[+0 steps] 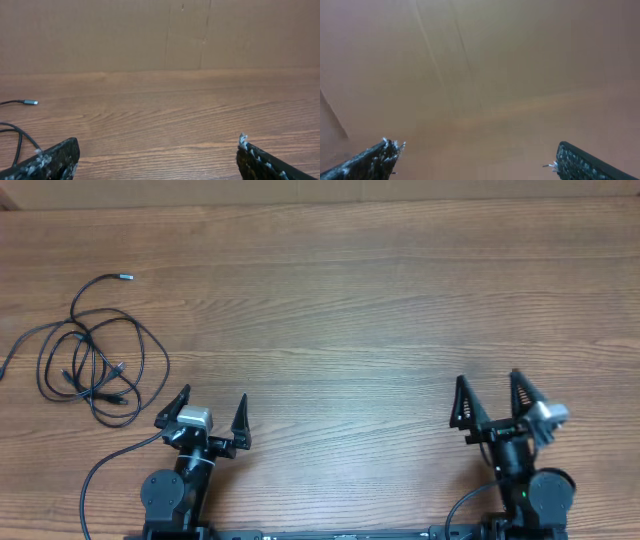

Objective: Untangle cables

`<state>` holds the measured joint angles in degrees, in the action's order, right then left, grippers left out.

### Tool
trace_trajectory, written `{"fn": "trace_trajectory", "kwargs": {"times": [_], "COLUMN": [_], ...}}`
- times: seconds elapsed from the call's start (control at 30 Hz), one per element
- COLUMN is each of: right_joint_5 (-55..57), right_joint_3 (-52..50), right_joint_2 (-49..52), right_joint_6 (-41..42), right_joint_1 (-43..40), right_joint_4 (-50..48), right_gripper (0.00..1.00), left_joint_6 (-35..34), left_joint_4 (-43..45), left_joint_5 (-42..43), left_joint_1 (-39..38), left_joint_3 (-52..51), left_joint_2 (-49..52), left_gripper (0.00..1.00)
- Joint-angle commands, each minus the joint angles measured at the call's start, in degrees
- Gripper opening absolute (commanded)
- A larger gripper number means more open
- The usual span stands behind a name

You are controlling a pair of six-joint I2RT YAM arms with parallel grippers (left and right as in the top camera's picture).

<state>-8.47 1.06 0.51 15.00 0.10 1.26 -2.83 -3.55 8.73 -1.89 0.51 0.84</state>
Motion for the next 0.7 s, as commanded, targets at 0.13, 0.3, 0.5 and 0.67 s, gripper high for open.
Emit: {"fn": "trace_trajectory", "kwargs": {"times": [0.13, 0.3, 0.5, 0.67], "right_joint_5": [0.9, 0.9, 0.8, 0.8], "right_joint_3": [-0.6, -0.6, -0.6, -0.6], "right_joint_2": [-0.3, -0.3, -0.3, -0.3], "right_joint_6": [-8.5, -19.5, -18.9, -18.9], "right_joint_1": [0.4, 0.2, 0.2, 0.2], "right_joint_4": [2.9, 3.0, 2.9, 2.9], "right_gripper": [1.00, 1.00, 1.00, 1.00], "left_joint_6": [0.0, 0.0, 0.0, 0.0], "left_joint_4": [-0.1, -0.1, -0.1, -0.1], "left_joint_5": [0.0, 0.0, 0.0, 0.0], "left_joint_1": [-0.4, -0.4, -0.4, -0.4], "left_joint_3": [-0.2, -0.2, -0.2, -0.2], "left_joint_2": [-0.6, -0.6, -0.6, -0.6], "left_gripper": [0.99, 1.00, 1.00, 1.00]}}
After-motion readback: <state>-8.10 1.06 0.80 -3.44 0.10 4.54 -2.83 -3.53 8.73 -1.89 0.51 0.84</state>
